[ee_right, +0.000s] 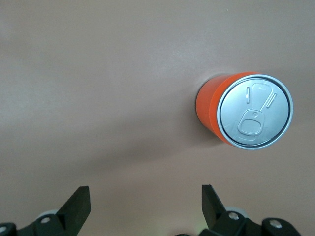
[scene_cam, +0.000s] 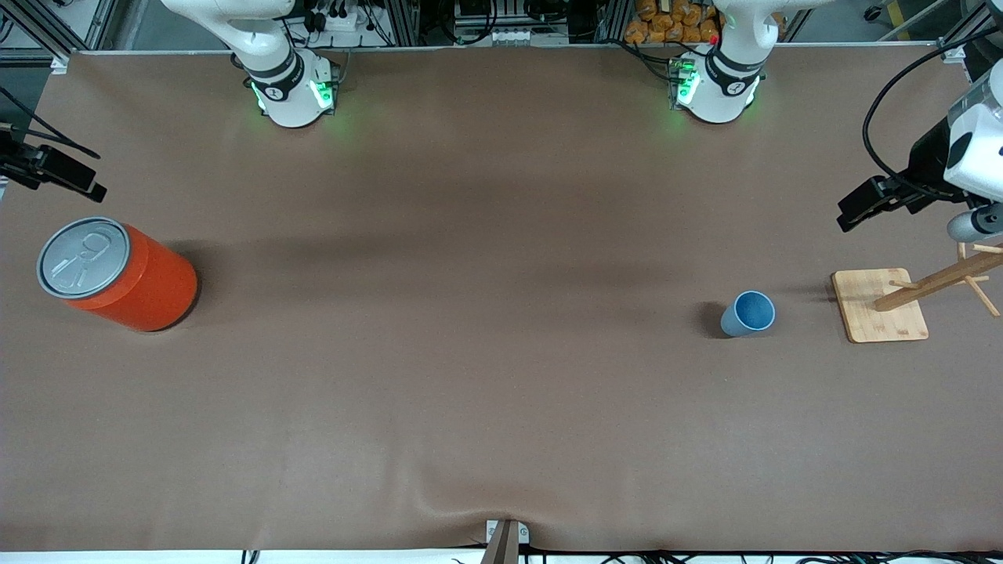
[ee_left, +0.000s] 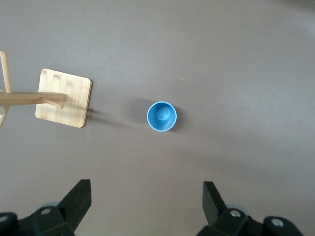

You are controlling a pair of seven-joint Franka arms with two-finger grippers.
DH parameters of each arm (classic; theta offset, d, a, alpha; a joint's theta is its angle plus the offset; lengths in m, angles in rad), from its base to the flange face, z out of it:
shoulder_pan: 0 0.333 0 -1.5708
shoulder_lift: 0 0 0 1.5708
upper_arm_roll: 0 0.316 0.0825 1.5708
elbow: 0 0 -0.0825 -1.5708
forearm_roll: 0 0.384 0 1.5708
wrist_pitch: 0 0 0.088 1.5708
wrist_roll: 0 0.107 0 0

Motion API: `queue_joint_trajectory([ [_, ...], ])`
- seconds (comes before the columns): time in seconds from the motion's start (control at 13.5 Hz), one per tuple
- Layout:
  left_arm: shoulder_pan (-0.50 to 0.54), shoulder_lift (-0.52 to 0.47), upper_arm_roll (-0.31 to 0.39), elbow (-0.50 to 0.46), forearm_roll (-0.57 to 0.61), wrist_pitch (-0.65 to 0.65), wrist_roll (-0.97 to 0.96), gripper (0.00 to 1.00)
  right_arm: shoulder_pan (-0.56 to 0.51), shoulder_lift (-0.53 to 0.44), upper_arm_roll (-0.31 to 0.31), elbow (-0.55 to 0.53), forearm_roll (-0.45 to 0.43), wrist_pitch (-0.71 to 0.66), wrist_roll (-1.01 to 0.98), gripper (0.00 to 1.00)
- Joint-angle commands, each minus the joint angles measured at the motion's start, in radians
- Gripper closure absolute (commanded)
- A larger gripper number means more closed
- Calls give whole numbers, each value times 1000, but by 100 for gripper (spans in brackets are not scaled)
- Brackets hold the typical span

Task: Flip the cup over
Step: 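Open the left gripper and lift it away from the cup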

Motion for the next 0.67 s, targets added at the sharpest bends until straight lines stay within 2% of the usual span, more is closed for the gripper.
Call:
queue_joint_trajectory([
  [0.0, -49, -39, 69, -13, -20, -31, 48, 0, 1, -3, 2, 8, 5, -3, 4, 0],
  [0.07, -61, -40, 88, -16, -37, -37, 93, 0, 3, -5, 2, 8, 5, -3, 4, 0],
  [0.37, -66, -51, 83, -12, -63, -106, 218, 0, 3, -3, 2, 5, 2, -13, 4, 0],
  [0.59, -67, -65, 83, -15, -58, -140, 239, 0, 1, -5, 2, 5, 3, -14, 12, 0],
])
